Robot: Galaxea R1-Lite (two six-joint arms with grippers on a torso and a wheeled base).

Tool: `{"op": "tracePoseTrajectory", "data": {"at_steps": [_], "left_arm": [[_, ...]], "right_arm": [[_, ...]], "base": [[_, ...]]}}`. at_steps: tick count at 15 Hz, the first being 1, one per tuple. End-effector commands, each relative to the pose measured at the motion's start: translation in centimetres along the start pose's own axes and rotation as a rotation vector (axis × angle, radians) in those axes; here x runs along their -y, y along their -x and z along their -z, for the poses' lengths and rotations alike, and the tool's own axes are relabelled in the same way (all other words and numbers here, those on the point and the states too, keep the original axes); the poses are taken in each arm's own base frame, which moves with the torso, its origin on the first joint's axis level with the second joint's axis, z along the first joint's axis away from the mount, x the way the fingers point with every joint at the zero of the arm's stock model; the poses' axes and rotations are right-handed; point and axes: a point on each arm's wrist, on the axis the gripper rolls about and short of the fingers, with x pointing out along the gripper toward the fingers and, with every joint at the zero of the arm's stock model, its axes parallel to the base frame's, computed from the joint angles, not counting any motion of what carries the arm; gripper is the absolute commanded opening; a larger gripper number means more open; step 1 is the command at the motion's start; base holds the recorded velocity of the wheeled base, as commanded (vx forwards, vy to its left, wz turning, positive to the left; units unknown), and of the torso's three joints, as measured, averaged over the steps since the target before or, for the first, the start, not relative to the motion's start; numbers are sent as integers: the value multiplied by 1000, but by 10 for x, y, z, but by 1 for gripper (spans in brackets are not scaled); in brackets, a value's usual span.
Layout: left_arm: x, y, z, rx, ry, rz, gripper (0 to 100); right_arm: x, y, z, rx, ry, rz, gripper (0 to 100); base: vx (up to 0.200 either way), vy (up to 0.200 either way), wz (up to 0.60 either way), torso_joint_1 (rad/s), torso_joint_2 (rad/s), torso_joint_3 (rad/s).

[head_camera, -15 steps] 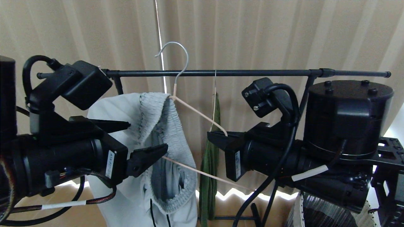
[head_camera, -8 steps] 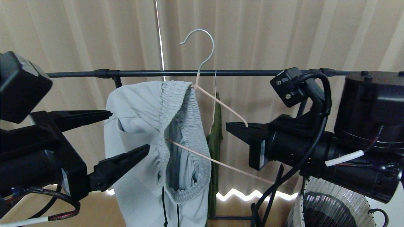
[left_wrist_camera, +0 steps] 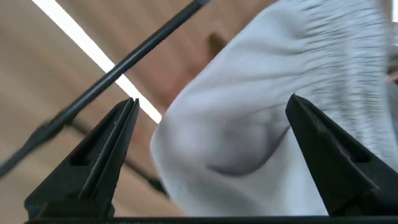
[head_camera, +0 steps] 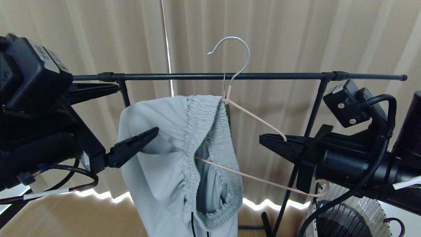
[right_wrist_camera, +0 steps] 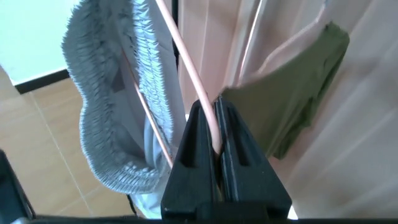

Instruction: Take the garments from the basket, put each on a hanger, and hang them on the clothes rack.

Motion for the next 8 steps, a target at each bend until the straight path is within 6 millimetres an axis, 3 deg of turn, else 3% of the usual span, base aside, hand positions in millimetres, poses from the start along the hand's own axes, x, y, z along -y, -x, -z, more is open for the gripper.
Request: {"op": "tracePoseTrajectory", "data": {"at_steps": [1, 8], "left_arm": [[4, -9, 4, 16, -27, 79, 100], [10, -33, 13, -18, -46, 153, 100]], "right_arm": [[0, 2, 5, -14, 7, -11, 0], [-2, 3, 11, -13, 56, -84, 0]], "base": [[0, 0, 0, 0, 0, 0], [0, 0, 0, 0, 0, 0]]}}
